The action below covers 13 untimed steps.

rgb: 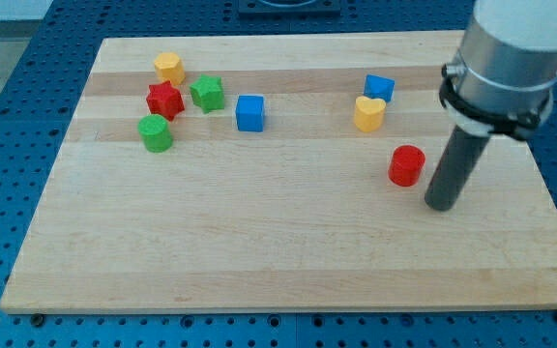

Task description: Move the red circle closer to the blue cube

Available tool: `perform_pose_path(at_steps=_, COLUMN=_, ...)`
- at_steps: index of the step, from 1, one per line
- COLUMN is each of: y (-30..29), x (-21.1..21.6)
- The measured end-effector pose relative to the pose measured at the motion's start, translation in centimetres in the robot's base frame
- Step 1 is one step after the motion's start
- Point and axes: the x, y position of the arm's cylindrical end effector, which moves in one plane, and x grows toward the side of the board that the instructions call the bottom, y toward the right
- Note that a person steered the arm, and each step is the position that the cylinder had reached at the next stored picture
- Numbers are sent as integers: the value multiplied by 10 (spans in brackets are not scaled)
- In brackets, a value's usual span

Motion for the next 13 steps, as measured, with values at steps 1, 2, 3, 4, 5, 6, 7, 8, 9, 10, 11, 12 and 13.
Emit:
perform_pose_path(at_steps=1, y=-25, x=-29)
perform_pose_path(at_steps=2, y=-69, x=-34)
perform_pose_path(at_steps=3, y=-93, x=-37)
perform_pose_path(at_steps=4, y=-65, x=-37)
perform_pose_path(at_steps=5, y=-22, x=-40)
perform_pose_path(at_steps=6, y=-10, x=-52)
perform_pose_path(at_steps=7, y=-10, x=-68)
perform_pose_path(at_steps=8, y=-14, x=-72)
perform_pose_path(at_steps=9, y=-34, x=-73)
perform_pose_path(at_steps=10, y=-48, x=-73)
perform_pose_path(at_steps=11, y=-72, x=-73)
perform_pose_path(at_steps=12, y=-95, x=-74)
perform_pose_path(at_steps=13, y=-111, x=-74)
